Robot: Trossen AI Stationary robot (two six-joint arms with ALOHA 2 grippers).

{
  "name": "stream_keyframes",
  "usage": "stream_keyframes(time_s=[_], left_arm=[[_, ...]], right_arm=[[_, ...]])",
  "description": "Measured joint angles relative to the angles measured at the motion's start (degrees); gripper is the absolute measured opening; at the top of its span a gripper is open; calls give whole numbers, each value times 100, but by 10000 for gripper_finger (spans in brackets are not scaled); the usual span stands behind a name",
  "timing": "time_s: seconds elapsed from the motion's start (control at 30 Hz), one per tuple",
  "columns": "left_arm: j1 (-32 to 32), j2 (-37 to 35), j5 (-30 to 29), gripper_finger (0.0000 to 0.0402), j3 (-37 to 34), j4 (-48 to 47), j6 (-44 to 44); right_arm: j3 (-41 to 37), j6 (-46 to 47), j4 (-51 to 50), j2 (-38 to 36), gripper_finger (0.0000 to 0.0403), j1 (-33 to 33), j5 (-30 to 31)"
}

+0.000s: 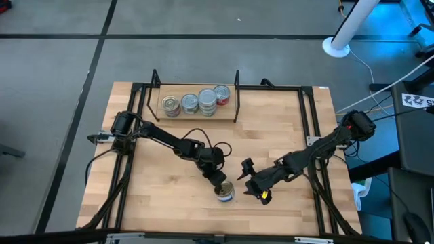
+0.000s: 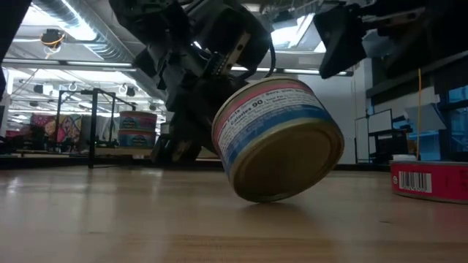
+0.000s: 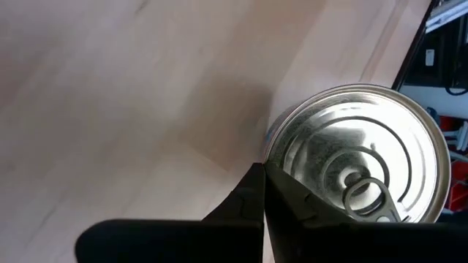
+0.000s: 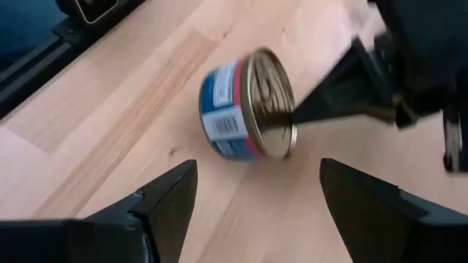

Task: Stack canned seafood by type on shelf
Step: Stack the blue tuna can on top of the other blue tuna can on the shelf

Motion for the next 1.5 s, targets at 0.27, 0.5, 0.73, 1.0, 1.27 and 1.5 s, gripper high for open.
stream_keyframes(time_s=[0.27,0.5,0.73,1.0,1.27,1.5], left_arm=[[63,-7,-44,0,0,-3,33],[63,-9,-136,0,2,-36,93],[63,-9,-332,0,2,-197,94],[63,-9,-400,0,2,-175,97],[63,-9,-484,0,3,-165,84],[75,-9,-583,0,4,-166,85]], right_arm=[[0,-267,231,23,289,-2,-43],[0,-230,229,23,289,0,-42],[0,-228,229,23,289,0,2],[0,-217,321,215,289,-2,853],[0,-96,502,537,289,4,858],[1,-117,1539,814,289,2,917]])
